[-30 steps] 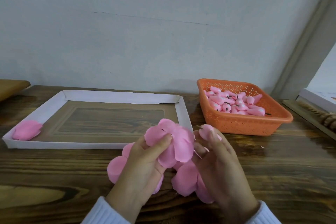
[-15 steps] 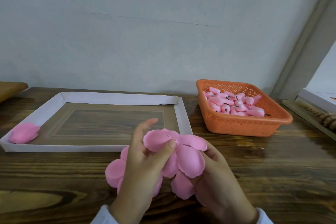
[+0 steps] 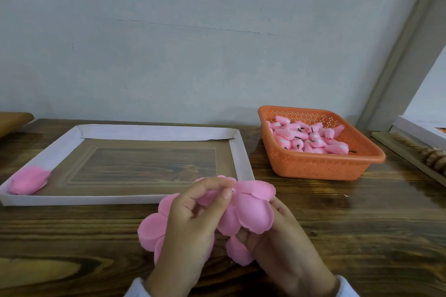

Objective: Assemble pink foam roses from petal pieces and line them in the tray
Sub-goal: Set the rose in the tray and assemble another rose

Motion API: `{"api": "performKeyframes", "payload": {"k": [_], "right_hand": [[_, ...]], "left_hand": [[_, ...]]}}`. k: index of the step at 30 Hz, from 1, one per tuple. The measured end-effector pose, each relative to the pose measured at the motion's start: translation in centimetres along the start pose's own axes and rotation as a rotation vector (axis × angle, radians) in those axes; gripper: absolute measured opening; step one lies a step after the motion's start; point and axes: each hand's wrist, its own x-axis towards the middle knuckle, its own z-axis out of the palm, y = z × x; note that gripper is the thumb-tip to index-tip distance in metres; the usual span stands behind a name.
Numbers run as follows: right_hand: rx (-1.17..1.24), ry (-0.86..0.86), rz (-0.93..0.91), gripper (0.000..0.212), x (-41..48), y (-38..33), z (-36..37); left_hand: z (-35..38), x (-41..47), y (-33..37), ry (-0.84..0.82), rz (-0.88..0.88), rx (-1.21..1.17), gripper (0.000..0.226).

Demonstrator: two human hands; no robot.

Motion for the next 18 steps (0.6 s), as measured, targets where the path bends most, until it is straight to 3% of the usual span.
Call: {"api": "performKeyframes", "payload": {"k": [2, 5, 8, 10, 14, 18], "right_hand": [[-0.046, 0.053, 0.036, 0.027, 0.1, 0.1, 0.4], [-0.111, 0.132, 0.030, 0.037, 0.3, 0.3, 1.0], [-0.099, 0.147, 0.039, 0.022, 0.0, 0.0, 1.6], [-0.037, 0.130, 0.056, 0.024, -0.2, 0.0, 1.6], [0.027, 0.145, 0.029, 0.048, 0.0, 0.5, 1.8], [0.053, -0.002, 0.025, 0.037, -0.3, 0.7, 2.0]], "left_hand": [[0.2, -0.1, 0.1, -0.014, 0.036, 0.052, 0.008], [0.2, -0.3, 0.0, 0.038, 0.108, 0.197, 0.007], [-0.1, -0.2, 0.1, 0.118, 0.173, 0.392, 0.012], [-0.2, 0.0, 0.4, 0.110, 0.173, 0.363, 0.010], [0.4, -0.3, 1.0, 0.019, 0.090, 0.128, 0.032], [0.8, -0.7, 1.1, -0.046, 0.095, 0.062, 0.035]]}}
